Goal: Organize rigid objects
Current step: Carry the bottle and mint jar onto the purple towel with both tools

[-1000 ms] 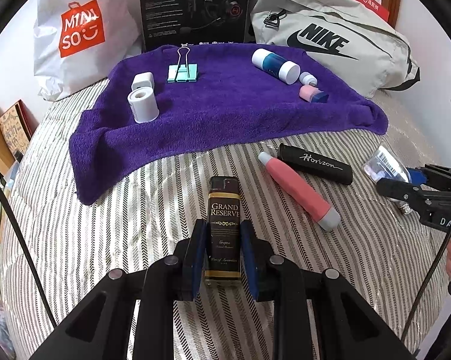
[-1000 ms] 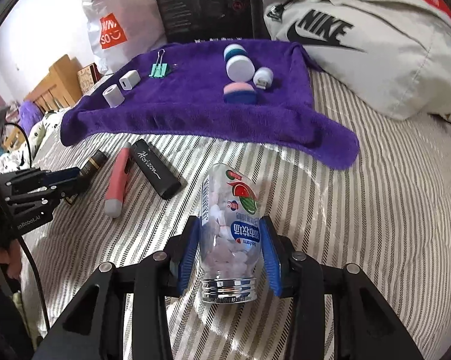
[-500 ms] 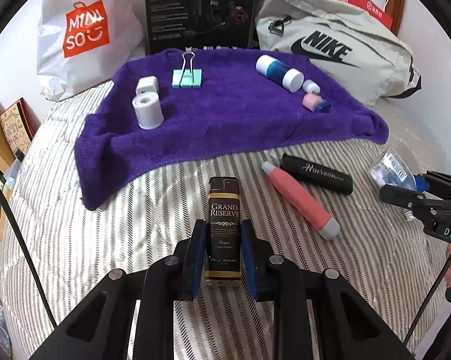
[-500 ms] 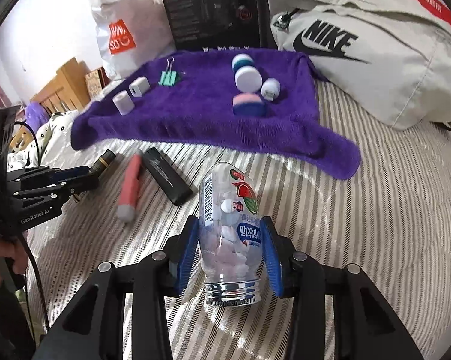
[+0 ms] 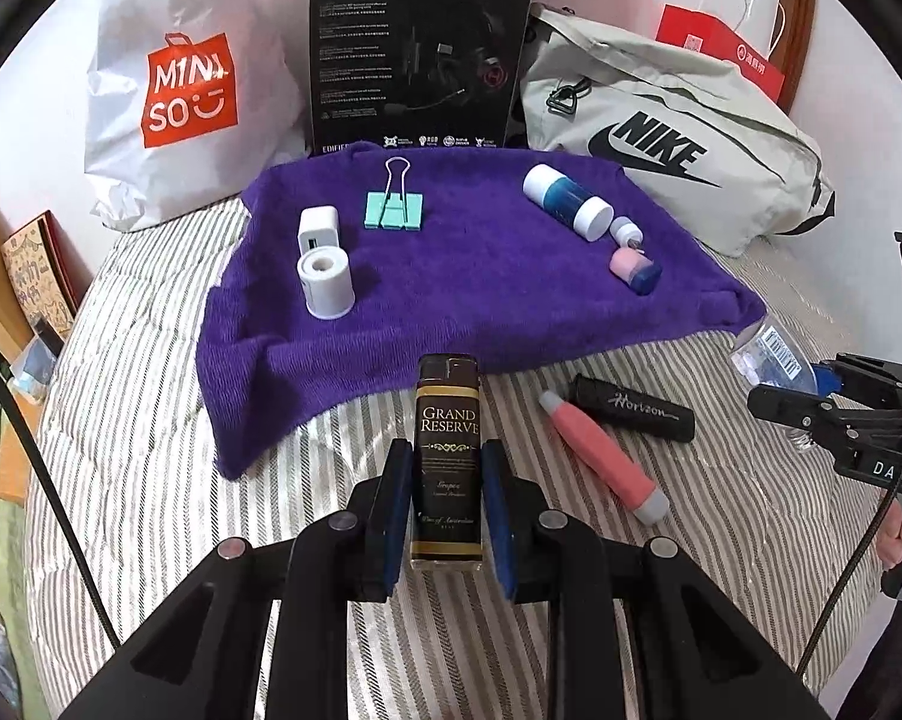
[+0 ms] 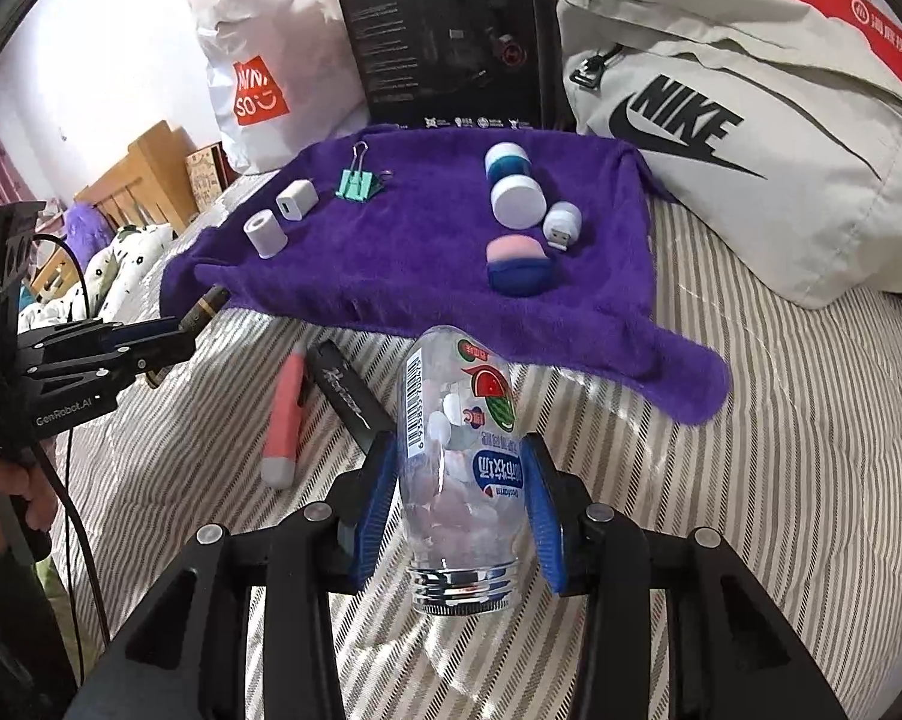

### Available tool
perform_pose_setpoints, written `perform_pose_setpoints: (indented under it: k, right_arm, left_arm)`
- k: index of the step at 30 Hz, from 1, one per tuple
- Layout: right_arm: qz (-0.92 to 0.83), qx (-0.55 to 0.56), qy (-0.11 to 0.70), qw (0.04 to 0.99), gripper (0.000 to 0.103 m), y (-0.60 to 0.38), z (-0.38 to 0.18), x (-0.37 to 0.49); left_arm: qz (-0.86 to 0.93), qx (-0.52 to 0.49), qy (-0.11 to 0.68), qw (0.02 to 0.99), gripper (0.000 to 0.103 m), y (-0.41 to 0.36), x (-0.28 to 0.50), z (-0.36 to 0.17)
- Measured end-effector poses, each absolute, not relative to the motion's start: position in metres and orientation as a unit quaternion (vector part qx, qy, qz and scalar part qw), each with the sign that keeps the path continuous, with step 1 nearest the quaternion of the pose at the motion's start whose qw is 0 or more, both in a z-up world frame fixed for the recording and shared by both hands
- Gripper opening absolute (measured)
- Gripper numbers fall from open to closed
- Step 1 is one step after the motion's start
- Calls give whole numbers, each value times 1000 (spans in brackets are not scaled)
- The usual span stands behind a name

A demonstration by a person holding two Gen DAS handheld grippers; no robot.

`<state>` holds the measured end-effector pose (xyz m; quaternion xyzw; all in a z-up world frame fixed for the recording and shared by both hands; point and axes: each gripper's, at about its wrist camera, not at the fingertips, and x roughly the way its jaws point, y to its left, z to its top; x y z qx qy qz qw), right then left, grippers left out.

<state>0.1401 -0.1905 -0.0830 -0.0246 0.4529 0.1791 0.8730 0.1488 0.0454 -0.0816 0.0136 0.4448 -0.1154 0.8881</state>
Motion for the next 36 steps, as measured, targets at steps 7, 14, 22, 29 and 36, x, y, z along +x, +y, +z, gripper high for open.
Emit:
perform_pose_setpoints:
  k: [7, 14, 22, 29, 36]
  right_arm:
    - [191, -22, 453, 870, 40, -184, -81, 145]
    - [202, -15, 456, 867, 40, -180, -81, 153]
    - [207, -4, 448, 870, 40, -181, -70, 166]
    - [213, -8, 435, 875, 40, -171, -48, 195]
    - [215, -22, 441, 871, 40, -157, -42, 238]
  left_arm:
    - [-124, 7, 439, 890, 23, 50, 154, -74]
    - [-119, 12, 438, 891, 23, 53, 166, -69]
    - [-120, 13, 434, 893, 23, 52, 188, -61]
    - [-126, 11, 434, 892, 23, 48, 213, -58]
    - [-128, 9, 438, 890, 23, 47, 239, -59]
